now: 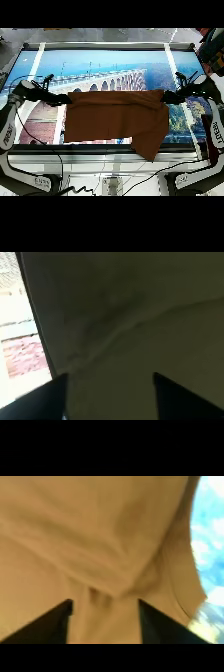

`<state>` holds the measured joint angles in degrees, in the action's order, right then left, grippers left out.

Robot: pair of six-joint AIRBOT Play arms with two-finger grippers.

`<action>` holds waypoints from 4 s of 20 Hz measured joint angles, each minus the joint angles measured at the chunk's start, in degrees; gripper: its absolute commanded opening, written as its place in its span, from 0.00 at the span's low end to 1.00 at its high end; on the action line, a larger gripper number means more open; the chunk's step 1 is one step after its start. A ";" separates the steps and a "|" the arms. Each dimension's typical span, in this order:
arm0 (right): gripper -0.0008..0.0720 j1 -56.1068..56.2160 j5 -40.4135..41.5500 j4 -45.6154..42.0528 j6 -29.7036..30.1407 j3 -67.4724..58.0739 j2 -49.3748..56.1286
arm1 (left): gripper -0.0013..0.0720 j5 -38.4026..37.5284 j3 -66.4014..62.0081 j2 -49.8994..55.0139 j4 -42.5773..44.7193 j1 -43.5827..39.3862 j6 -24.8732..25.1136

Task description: Fold the clothes and pants, and hang the long-sleeved shirts on hangers.

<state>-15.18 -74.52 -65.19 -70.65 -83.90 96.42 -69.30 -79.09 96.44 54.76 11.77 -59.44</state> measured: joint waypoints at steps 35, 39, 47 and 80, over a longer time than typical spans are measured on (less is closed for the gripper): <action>0.03 -14.05 2.71 13.20 18.99 52.78 -16.00 | 0.39 -10.36 34.49 -42.32 4.76 17.33 1.07; 0.03 -14.05 3.41 14.73 19.98 53.02 -16.00 | 0.55 -5.68 43.63 -40.17 1.36 19.91 1.31; 0.03 -14.05 4.11 17.53 20.52 53.07 -16.00 | 0.78 3.13 51.67 -31.34 -3.37 20.72 6.08; 0.02 -4.15 11.34 23.26 7.10 46.73 -60.00 | 0.03 2.45 36.68 -43.56 -6.60 8.44 6.82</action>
<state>-19.33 -63.18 -41.93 -63.55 -37.17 36.42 -66.85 -42.41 52.88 48.16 20.21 -52.62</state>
